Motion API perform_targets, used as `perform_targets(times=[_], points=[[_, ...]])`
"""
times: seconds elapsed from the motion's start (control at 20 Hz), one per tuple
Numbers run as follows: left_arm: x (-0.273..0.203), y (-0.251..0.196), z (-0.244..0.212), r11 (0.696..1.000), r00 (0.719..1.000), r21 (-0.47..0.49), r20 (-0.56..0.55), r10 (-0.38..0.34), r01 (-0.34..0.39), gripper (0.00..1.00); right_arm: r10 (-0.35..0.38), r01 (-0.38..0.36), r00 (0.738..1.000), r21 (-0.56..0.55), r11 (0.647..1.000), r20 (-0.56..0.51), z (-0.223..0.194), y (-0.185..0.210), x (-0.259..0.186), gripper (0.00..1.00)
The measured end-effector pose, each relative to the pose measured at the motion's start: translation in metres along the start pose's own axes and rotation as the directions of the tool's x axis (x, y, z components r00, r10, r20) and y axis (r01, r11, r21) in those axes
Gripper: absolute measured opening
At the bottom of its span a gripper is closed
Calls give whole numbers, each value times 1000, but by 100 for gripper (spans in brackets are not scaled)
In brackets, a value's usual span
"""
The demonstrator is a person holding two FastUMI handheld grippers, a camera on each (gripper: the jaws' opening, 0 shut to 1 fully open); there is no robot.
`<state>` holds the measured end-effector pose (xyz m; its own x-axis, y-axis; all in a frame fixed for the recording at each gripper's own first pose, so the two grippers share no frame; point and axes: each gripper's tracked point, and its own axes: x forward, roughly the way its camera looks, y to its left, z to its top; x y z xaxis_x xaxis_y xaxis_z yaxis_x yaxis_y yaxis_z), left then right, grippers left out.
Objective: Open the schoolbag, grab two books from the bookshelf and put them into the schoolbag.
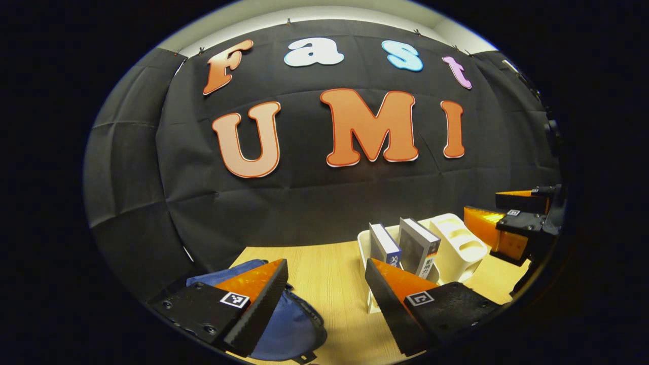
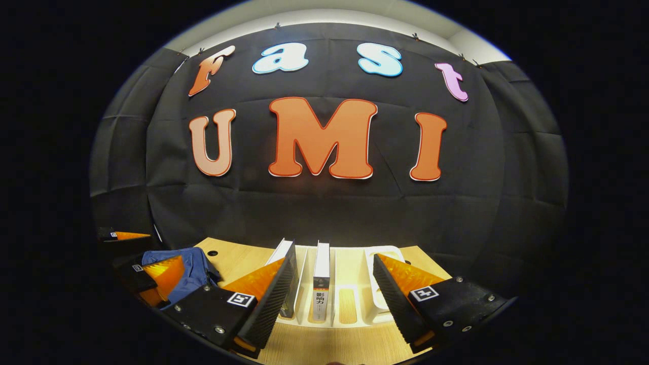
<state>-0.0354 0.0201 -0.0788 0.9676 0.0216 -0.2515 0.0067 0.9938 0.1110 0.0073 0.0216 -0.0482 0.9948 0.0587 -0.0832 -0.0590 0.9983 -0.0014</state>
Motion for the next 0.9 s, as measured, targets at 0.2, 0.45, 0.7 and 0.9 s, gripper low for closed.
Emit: perform_targets(times=[0.2, 0.45, 0.7, 0.9], points=[[-1, 3, -32, 999, 996, 48, -88, 19, -15, 96, 14, -14, 1000, 2, 1000, -17, -8, -2, 4, 95], [-5, 19, -104, 991, 968, 127, -241, 66, -36, 96, 8, -8, 999, 4, 1000, -43, -21, -16, 12, 95], [-22, 34, -176, 964, 908, 267, -400, 123, -12, 98, 0, -1, 997, -3, 1000, -78, -39, -29, 20, 95], [-34, 38, -213, 927, 882, 374, -449, 145, 38, 98, -1, 0, 995, -16, 1000, -98, -48, -36, 23, 95]])
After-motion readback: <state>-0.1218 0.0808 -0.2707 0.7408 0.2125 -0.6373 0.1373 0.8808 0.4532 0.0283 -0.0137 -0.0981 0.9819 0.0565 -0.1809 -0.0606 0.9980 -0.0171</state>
